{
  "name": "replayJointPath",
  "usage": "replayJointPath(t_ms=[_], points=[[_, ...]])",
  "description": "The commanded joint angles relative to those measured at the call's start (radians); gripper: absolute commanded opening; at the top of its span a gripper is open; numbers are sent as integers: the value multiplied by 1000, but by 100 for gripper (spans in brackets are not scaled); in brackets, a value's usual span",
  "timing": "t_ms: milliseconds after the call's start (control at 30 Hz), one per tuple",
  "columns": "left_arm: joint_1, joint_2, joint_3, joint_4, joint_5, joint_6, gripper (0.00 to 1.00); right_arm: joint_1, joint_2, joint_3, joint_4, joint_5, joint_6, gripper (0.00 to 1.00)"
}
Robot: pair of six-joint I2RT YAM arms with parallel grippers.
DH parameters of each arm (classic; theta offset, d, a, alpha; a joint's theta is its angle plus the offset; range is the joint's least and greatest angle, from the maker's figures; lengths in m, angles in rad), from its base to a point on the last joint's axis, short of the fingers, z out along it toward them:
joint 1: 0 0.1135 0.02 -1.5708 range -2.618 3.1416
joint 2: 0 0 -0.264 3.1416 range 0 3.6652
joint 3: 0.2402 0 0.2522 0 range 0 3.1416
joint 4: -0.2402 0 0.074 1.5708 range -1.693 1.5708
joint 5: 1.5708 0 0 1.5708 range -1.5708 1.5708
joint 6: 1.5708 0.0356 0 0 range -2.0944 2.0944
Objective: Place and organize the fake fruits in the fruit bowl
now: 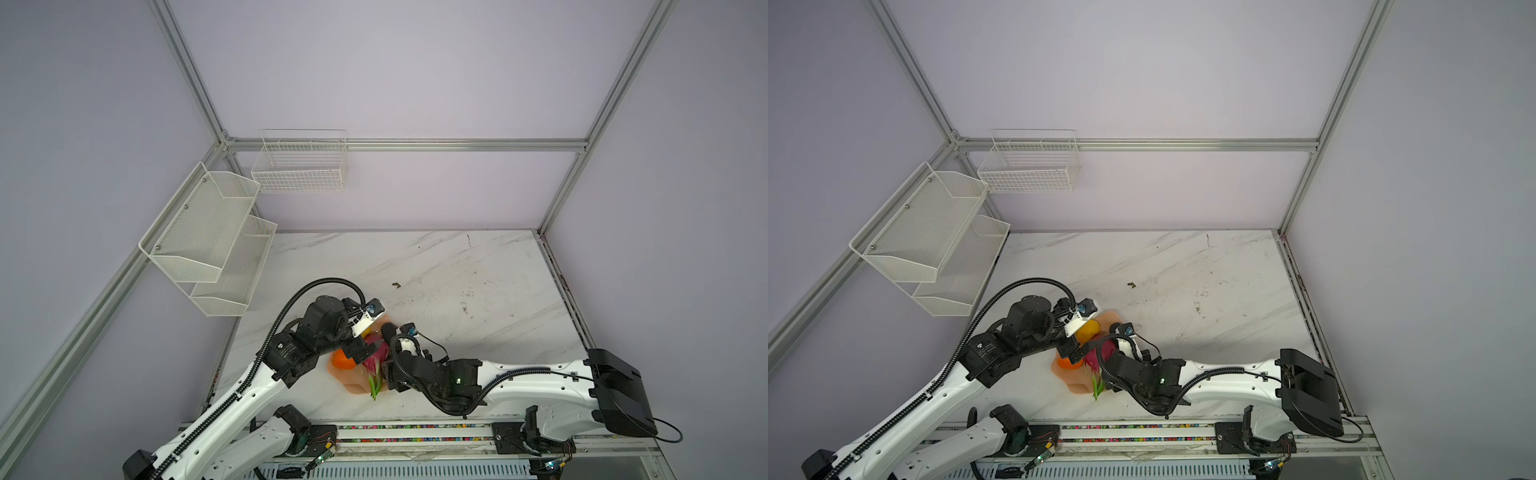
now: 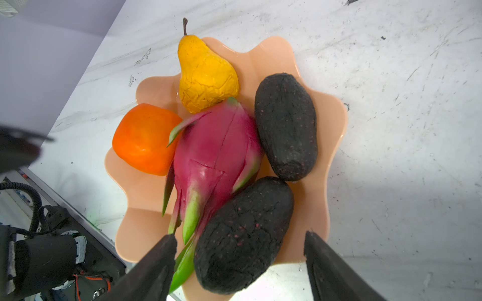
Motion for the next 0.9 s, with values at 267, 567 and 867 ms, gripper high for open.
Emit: replayJointPath(t_ms=[267,567,867], points=[[75,8,-47,74,-281,-74,100,-573,-303,-40,-48,-14,-293,97],[118,-64,-393,671,-600,-309,100,-1045,-328,-327,526,45,-470,97],[383,129,-557,1099,-641,-293,100,-1060,-94,-576,1244,121,-726,97]])
